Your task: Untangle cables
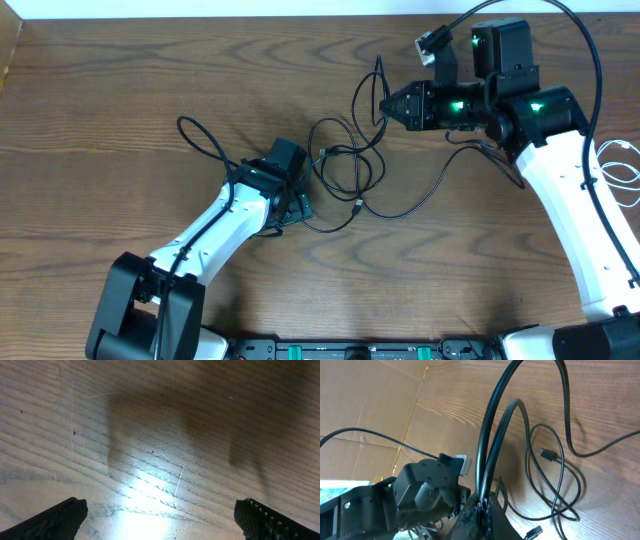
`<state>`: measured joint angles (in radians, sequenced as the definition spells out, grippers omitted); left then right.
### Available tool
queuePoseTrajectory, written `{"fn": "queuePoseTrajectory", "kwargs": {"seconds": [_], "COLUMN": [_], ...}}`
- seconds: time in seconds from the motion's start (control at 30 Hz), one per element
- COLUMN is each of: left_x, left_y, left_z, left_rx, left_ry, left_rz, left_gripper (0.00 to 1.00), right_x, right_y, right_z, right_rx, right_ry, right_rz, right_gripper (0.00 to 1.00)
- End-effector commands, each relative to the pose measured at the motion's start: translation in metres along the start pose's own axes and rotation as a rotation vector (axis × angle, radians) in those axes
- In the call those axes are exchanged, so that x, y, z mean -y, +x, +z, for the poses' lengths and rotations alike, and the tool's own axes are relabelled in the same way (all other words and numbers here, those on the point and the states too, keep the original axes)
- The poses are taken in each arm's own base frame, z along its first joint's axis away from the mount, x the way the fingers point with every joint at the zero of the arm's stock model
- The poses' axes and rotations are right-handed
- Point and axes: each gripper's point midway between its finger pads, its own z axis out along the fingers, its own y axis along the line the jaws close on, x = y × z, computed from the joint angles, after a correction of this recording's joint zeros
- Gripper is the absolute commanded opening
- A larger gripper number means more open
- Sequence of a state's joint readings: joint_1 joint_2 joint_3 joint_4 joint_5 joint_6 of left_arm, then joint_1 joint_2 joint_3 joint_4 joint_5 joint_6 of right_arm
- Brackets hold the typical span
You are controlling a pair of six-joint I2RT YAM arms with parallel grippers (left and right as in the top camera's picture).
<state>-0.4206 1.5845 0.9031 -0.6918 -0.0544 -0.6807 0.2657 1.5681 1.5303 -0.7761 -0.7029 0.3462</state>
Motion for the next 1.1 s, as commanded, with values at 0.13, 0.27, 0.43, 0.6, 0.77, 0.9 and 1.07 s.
{"fn": "queuePoseTrajectory", "kwargs": {"seconds": [0.13,0.27,0.43,0.6,0.77,0.9,1.07], "left_x": [-0.005,0.010,0.077,0.118,0.109,0.095,0.088], "left_y": [0.003,0.027,0.031,0.030,0.018,0.007,0.005], "left_z": [0.005,0.002,-0.028,-0.079,-0.117,-0.147,-0.175], "left_rx": [-0.011,-0.143,-0.225,-0.235,-0.163,-0.059,0.114], "left_ry": [-0.022,0.074,0.469,0.812,0.918,0.957,0.987], "left_rz": [-0.003,-0.007,0.157,0.272,0.283,0.274,0.431], "left_gripper": [0.99,0.99,0.99,0.99,0.99,0.99,0.99], "right_x": [-0.008,-0.011,-0.010,-0.009,0.002,0.006,0.006], "right_y": [-0.009,0.001,0.009,0.008,0.005,0.004,0.006], "right_z": [-0.006,-0.002,-0.002,-0.001,-0.002,-0.002,-0.002], "right_rx": [0.031,-0.005,-0.034,-0.030,-0.012,-0.005,-0.005], "right_ry": [-0.019,-0.018,-0.011,-0.009,0.056,0.078,0.081], "right_rz": [-0.052,-0.039,-0.018,-0.021,-0.018,0.013,0.144], "right_gripper": [0.01,0.01,0.02,0.04,0.03,0.03,0.04]}}
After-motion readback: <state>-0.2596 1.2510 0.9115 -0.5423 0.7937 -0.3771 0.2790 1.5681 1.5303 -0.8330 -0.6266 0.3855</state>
